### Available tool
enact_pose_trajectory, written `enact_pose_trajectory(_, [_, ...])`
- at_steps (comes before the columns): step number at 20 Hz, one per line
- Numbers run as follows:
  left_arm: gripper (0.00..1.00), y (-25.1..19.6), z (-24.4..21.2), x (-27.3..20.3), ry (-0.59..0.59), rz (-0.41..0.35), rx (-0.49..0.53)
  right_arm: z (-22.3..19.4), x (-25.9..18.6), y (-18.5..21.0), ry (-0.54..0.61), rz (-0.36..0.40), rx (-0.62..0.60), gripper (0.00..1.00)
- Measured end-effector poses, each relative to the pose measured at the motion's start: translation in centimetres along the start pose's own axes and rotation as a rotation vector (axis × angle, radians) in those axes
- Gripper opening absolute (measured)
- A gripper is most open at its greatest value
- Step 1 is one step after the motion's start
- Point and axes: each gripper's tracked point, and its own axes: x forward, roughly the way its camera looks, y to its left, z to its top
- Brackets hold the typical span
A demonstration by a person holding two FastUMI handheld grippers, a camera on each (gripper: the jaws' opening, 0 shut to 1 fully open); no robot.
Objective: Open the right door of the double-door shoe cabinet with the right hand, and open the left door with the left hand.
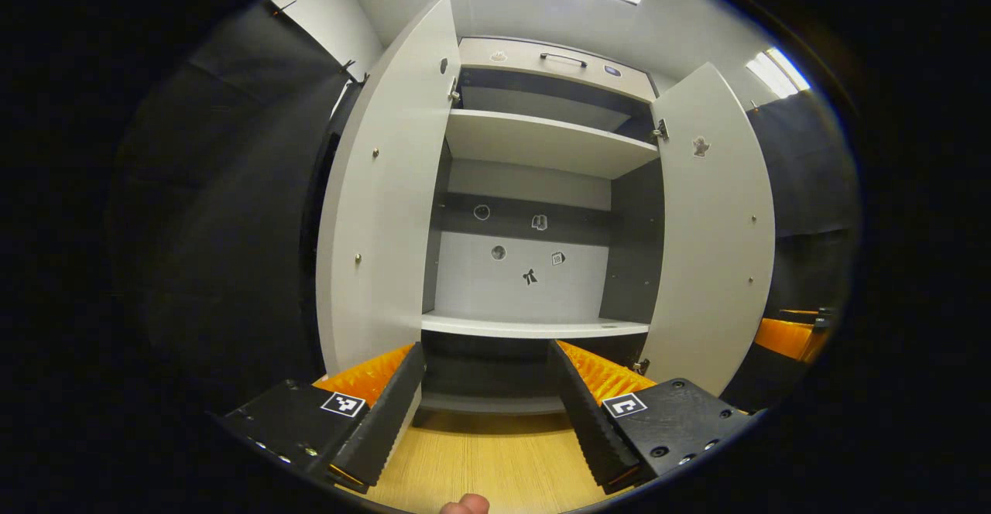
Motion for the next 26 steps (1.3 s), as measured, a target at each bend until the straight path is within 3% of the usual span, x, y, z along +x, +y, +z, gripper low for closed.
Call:
enact_pose_trajectory(15, [0.95, -1.9, 1.2, -0.8, -0.033, -0.025, 0.098, -0.5, 0.0, 0.5, 0.004, 0.018, 0.013, 0.98])
enact_pose_trajectory(26, [0.95, -1.4, 1.0, -0.9, -0.034, -0.022, 0.083, -1.2, 0.3, 0.9, 0.023, 0.019, 0.029, 0.98])
